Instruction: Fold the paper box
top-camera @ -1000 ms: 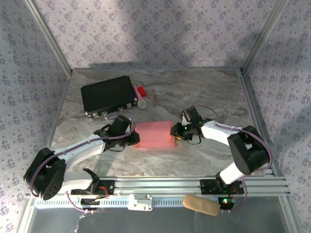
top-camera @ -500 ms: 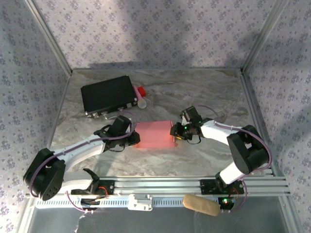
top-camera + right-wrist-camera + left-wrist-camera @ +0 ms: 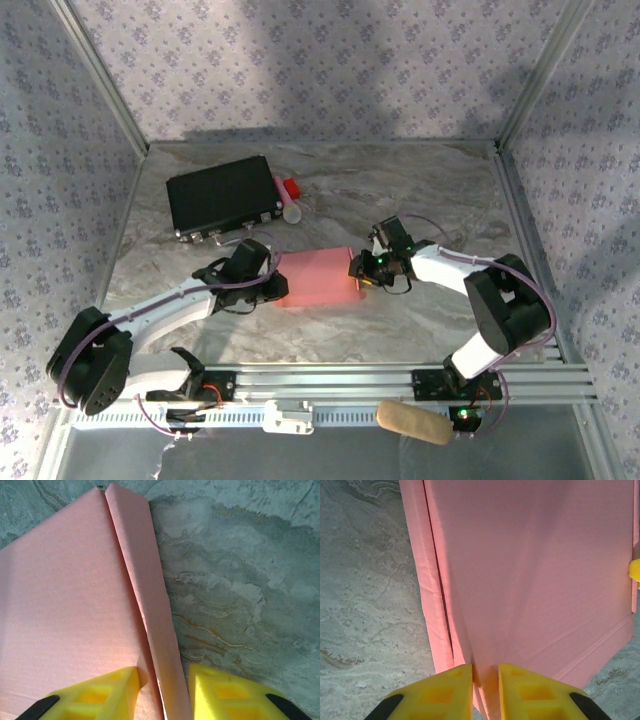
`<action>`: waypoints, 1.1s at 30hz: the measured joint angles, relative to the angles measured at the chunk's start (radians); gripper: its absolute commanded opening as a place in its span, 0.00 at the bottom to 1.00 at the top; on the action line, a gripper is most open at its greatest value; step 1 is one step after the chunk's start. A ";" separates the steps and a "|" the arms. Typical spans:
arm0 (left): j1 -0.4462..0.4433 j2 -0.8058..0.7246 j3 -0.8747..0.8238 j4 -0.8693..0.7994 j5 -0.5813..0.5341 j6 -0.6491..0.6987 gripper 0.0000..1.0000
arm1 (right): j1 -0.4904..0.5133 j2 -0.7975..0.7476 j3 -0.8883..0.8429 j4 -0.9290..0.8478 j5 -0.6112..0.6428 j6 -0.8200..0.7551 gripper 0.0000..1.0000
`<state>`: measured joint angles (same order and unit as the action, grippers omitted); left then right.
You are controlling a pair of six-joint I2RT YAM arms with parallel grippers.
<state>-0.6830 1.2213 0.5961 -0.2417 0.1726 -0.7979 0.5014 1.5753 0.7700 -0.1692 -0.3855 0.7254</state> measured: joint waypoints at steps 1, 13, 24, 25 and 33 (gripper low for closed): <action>0.000 0.002 0.000 0.002 0.000 0.000 0.20 | 0.000 0.002 0.003 -0.003 0.001 0.000 0.34; 0.000 0.005 0.002 0.006 0.012 -0.008 0.22 | -0.003 0.011 0.019 -0.026 0.004 0.000 0.35; 0.000 0.010 0.002 0.014 0.019 -0.023 0.17 | -0.007 0.013 0.027 -0.047 0.004 0.000 0.42; 0.000 0.010 0.002 0.014 0.019 -0.026 0.17 | -0.007 0.013 0.027 -0.049 0.003 0.000 0.43; -0.008 0.011 0.002 0.055 0.039 -0.034 0.15 | -0.010 0.012 0.027 -0.063 -0.042 0.019 0.51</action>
<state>-0.6907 1.2327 0.5976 -0.1864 0.2115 -0.8318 0.4915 1.5875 0.7967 -0.2325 -0.4278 0.7441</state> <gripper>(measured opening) 0.160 0.497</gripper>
